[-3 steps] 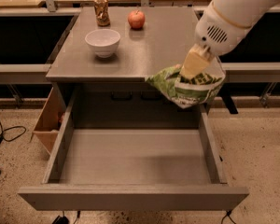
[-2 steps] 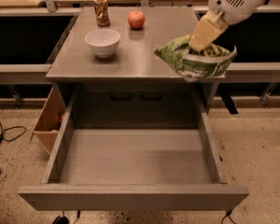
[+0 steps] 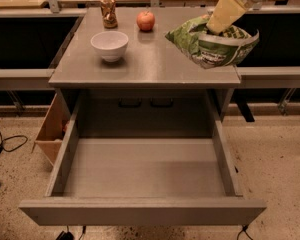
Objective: Pick green jalapeno chip bag from top drawer and place on counter
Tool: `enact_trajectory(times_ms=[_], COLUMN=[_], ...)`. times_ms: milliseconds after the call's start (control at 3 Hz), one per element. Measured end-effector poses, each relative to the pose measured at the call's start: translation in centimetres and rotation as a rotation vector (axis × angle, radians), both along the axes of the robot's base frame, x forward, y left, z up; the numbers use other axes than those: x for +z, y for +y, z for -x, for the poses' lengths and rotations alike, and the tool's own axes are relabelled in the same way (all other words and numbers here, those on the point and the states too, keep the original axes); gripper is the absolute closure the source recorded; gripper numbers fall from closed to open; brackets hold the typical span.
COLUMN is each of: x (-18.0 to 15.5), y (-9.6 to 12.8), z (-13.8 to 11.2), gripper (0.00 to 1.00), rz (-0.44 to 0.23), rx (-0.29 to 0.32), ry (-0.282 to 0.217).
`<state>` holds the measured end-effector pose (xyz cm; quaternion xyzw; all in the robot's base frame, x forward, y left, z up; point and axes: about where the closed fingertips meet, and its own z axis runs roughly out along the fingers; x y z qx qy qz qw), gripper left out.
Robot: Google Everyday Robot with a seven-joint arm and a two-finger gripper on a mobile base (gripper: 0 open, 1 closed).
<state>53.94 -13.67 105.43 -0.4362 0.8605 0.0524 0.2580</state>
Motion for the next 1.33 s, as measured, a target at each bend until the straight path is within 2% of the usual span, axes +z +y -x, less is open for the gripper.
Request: enact_trajectory(times_ms=[333,667,1000,1333], x=[0.0,-0.1,-1.9,-4.5], y=[-0.5,-2.0,-3.0,-2.7], z=[-2.6,-8.4,-15.2,-18.3], gripper=[1.0,1.0,1.0,1.0], rz=[-0.024,-0.082,-0.146,-0.169], rx=[-0.033,-0.138,-0.262,-0.317], ry=[-0.045,-0.129,-0.174,-0.155])
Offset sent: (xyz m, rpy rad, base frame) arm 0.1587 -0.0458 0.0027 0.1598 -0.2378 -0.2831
